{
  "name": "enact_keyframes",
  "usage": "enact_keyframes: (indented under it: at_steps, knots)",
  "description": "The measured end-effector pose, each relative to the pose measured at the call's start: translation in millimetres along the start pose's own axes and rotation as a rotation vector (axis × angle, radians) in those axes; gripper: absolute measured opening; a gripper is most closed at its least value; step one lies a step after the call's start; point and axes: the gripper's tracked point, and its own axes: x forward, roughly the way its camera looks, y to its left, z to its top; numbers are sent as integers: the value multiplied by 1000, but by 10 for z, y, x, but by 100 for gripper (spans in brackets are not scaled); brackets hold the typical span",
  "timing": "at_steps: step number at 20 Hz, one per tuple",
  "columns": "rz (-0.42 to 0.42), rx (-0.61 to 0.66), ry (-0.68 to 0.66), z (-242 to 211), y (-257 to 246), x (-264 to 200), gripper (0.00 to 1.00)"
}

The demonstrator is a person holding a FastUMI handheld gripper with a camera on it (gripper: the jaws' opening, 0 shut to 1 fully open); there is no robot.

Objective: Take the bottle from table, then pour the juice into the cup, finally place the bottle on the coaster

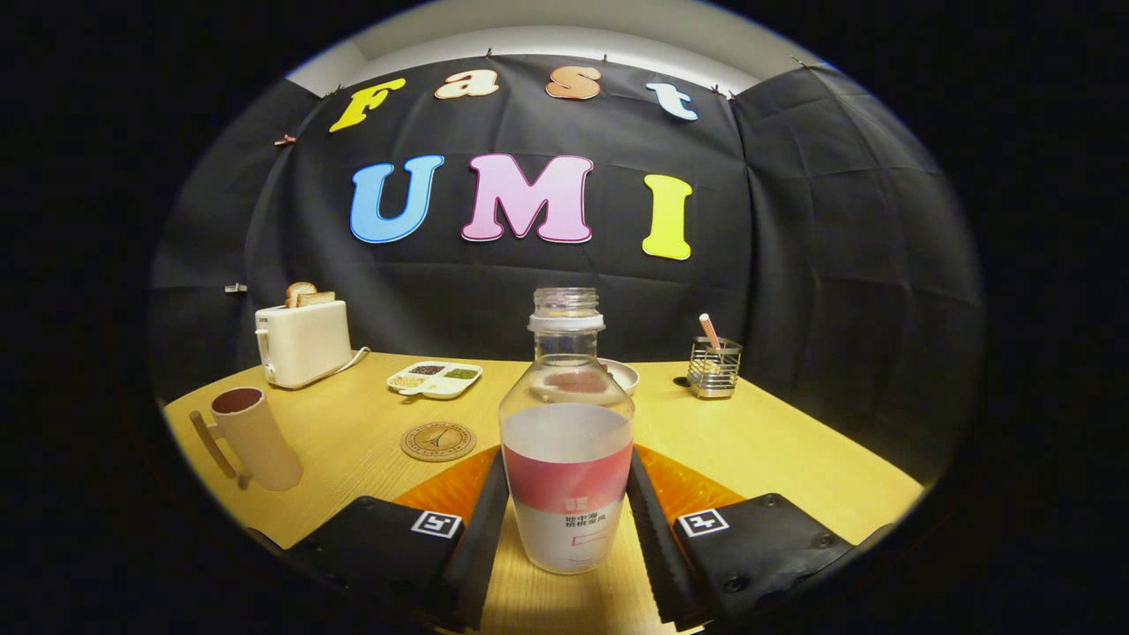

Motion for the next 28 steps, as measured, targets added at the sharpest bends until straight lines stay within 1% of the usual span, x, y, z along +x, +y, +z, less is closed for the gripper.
enact_keyframes:
  at_steps: [1, 5, 10, 15, 17, 21, 24, 28]
  knots:
    - [12, -16, 3, 109, 33, -9, 74]
    - [-42, -115, 2, 562, -53, -76, 72]
    - [-73, -254, 34, 991, 19, -210, 72]
    - [-57, -394, 2, 1381, 236, -327, 72]
    - [-48, -449, -8, 1459, 347, -337, 72]
    - [-46, -660, -69, 1580, 648, -359, 72]
    - [-22, -796, -87, 1516, 858, -337, 71]
    - [28, -896, -74, 1336, 1100, -312, 71]
